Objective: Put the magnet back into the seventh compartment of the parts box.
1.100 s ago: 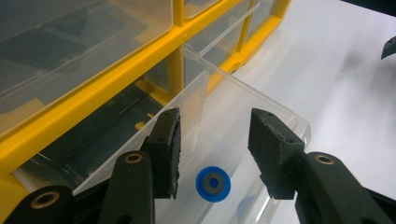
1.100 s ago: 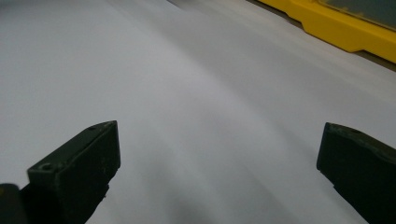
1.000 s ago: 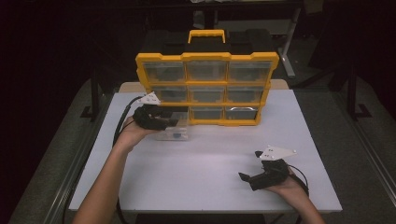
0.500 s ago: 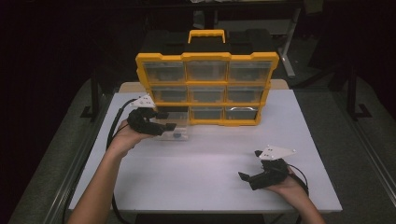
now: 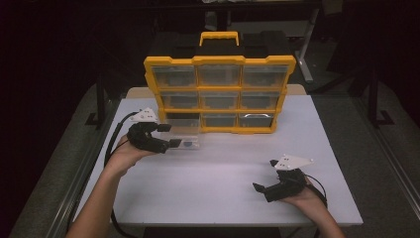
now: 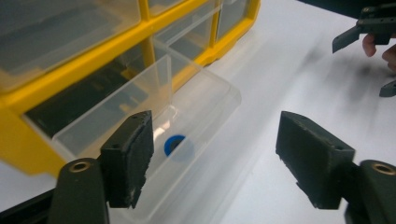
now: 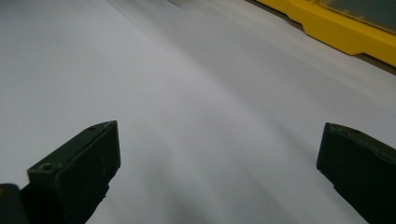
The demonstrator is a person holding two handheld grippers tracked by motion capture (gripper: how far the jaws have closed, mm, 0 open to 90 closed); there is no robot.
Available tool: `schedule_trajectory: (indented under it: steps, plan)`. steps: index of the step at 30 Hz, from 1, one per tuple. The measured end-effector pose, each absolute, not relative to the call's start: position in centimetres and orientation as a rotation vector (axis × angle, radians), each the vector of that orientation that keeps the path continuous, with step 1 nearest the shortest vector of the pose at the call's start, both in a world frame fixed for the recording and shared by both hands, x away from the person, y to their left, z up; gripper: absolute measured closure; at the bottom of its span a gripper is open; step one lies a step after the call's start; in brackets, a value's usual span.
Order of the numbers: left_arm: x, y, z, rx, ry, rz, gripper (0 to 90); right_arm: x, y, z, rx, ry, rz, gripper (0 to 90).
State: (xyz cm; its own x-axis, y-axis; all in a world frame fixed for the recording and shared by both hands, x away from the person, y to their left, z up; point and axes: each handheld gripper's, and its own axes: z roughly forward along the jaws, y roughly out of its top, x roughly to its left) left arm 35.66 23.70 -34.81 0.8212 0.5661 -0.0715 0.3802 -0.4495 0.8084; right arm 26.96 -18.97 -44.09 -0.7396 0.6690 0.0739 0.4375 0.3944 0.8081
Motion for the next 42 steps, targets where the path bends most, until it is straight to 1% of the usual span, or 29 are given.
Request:
schedule_trajectory:
  steps: [3,14,24,32,42]
  plan:
    - [35.1,24.3,-35.1,2.095,0.708,0.264,22.5,27.0,-19.0,-44.1,0.978,2.391,1.267,0.0]
    - [33.3,26.1,-36.8,2.082,0.739,0.287,17.1,26.9,-18.8,-44.1,0.978,2.394,1.258,0.0]
    - [31.8,26.8,-38.1,2.071,0.729,0.305,12.0,26.9,-18.8,-44.1,0.975,2.396,1.255,0.0]
    - [30.9,27.1,-39.5,2.074,0.722,0.309,2.7,26.9,-18.8,-44.0,0.978,2.394,1.263,0.0]
    - [29.4,26.9,-41.3,2.070,0.713,0.310,0.4,26.9,-18.8,-44.1,0.967,2.397,1.259,0.0]
